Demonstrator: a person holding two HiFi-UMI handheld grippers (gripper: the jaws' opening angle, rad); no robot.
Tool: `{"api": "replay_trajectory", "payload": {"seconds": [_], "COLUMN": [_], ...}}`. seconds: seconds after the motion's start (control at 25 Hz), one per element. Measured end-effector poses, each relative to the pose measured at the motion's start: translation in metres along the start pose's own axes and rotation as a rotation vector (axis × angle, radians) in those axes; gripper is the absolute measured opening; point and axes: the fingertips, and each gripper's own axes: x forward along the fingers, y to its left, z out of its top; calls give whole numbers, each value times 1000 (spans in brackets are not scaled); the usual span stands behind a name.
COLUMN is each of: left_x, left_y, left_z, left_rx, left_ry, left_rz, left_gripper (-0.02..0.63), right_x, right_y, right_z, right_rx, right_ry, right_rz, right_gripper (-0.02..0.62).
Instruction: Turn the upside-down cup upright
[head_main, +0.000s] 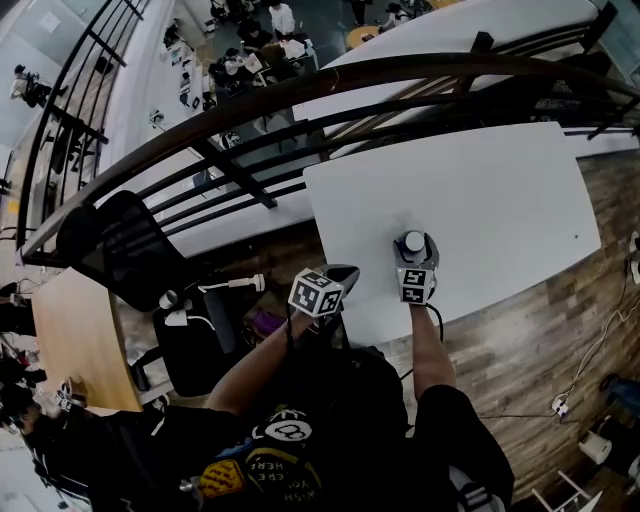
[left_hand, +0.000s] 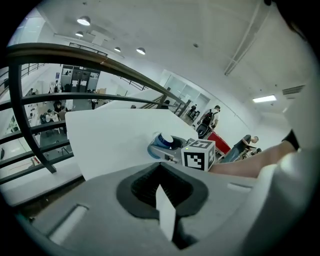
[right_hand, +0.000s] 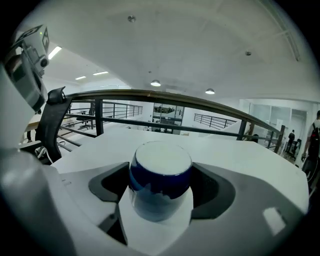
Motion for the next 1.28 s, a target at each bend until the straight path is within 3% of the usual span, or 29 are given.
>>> {"api": "replay_trajectory", "payload": {"seconds": [0.16,0.32,0.4,0.48,0.52,0.64,0.88,1.08,1.28], "left_x": [9,12,9,1,-4,-21,-49,-96,-148], "left_y": [-12,-29,-37,-48,-54,-69,-106,-140,-159], "left_z": [4,9,9,8,8,14,24,12,-21], "left_rx": [7,9,19,59,91,210,407,440,409], "left_ry": [-1,-28,-44,-61,-72,-114,-174,-255,-325], "left_rz": [-11,-28,-30,-28,-25,-3,14,-23,-39], "left_gripper": [5,5,5,5,5,5,5,5,5], "right_x": [-10,-52,-88,-130,-149,-194,-251,-297,-352], "right_y": [5,-9,-12,-9,-5,19,42,76,118], "right_z": [-6,-15,-17,-17,-16,-7,39,71,66], "right_rx": [-39,20,107,235,297,425,437,403,388], "right_ry": [29,-5,-35,-74,-92,-136,-202,-232,-235], "right_rz": [73,47,31,21,29,90,141,121,67], "right_gripper": [376,358,223,12,0,0,0,-1,0]}}
